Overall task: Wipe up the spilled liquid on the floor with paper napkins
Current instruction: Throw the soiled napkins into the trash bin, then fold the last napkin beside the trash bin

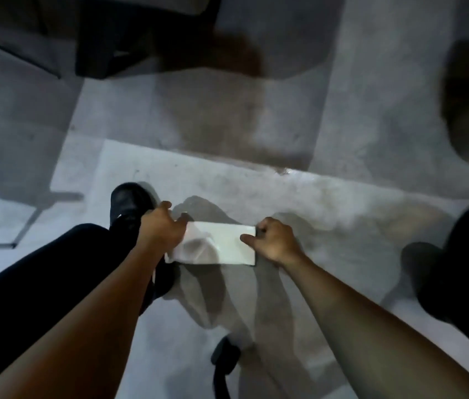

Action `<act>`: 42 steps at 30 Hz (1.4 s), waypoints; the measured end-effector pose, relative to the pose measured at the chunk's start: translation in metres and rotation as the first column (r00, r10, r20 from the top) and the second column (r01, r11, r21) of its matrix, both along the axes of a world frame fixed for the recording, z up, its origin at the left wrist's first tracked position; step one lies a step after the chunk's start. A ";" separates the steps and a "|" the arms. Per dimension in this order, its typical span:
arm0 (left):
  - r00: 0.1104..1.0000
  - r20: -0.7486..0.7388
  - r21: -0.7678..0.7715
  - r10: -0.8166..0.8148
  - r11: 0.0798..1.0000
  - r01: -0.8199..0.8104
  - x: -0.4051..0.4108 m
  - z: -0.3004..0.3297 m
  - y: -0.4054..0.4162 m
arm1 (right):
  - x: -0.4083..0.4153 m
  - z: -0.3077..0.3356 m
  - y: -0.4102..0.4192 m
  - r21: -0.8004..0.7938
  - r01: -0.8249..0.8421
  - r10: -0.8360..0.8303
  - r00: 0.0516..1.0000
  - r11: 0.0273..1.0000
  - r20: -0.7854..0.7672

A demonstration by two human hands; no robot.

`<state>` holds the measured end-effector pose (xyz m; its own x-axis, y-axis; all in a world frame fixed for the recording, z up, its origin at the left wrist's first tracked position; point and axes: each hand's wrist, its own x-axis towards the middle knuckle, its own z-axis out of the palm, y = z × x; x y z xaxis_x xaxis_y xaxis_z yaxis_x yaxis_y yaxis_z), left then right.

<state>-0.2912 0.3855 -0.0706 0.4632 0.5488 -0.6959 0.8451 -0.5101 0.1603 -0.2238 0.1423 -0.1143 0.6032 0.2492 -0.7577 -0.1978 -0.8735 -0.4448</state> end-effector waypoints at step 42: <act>0.765 -0.040 -0.994 0.643 -0.107 0.038 0.246 0.192 -0.346 | 0.256 0.357 -0.290 0.722 0.624 -0.346 0.776 0.298 -0.528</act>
<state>-0.0456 0.0390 0.1216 0.8225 -0.2884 -0.4902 0.5240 0.7193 0.4560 0.0323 -0.1479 0.2429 0.6936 0.5393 -0.4775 -0.6576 0.2034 -0.7254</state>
